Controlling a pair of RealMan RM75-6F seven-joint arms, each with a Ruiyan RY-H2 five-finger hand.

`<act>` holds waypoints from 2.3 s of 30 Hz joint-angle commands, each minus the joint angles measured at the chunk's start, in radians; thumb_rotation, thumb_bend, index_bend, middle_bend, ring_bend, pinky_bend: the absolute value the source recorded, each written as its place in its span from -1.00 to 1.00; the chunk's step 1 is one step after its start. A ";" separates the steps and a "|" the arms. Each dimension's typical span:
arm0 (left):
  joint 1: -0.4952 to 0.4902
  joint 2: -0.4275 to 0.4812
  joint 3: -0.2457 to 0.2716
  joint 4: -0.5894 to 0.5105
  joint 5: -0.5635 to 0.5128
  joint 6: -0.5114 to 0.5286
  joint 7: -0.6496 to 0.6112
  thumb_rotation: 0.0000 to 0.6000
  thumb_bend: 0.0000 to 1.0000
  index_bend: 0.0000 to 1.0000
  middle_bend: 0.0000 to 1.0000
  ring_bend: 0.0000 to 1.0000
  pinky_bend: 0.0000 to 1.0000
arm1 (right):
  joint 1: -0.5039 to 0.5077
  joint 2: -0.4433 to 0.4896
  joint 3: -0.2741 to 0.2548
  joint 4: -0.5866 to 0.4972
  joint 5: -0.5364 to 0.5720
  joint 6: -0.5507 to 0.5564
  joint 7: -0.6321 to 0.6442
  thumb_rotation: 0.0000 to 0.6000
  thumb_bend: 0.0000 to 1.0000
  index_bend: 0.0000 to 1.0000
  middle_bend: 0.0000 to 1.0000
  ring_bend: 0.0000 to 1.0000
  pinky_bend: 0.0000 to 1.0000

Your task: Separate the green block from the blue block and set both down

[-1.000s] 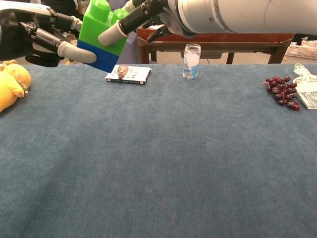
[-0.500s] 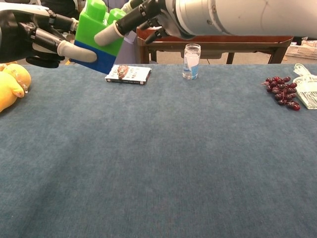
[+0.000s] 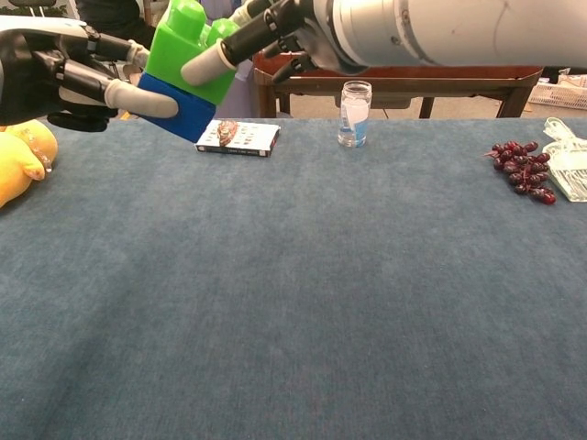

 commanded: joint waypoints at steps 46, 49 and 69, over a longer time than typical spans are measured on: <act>0.023 -0.060 0.186 0.189 0.130 0.026 0.363 1.00 -0.99 -1.00 1.00 0.96 1.00 | -0.248 0.172 -0.271 0.072 -0.177 -0.074 -0.042 1.00 -1.00 -1.00 -0.81 -1.00 -0.98; 0.040 0.017 0.203 0.151 0.143 0.026 0.384 1.00 -0.99 -1.00 0.95 0.76 1.00 | -0.272 0.231 -0.282 0.015 -0.229 -0.039 -0.062 1.00 -1.00 -1.00 -0.81 -1.00 -0.98; 0.400 0.522 0.305 0.251 0.356 0.191 0.060 1.00 -0.99 -1.00 -0.18 -0.18 0.23 | -0.654 0.868 -0.445 -0.157 -0.612 -0.207 0.255 1.00 -1.00 -0.84 -0.82 -1.00 -0.98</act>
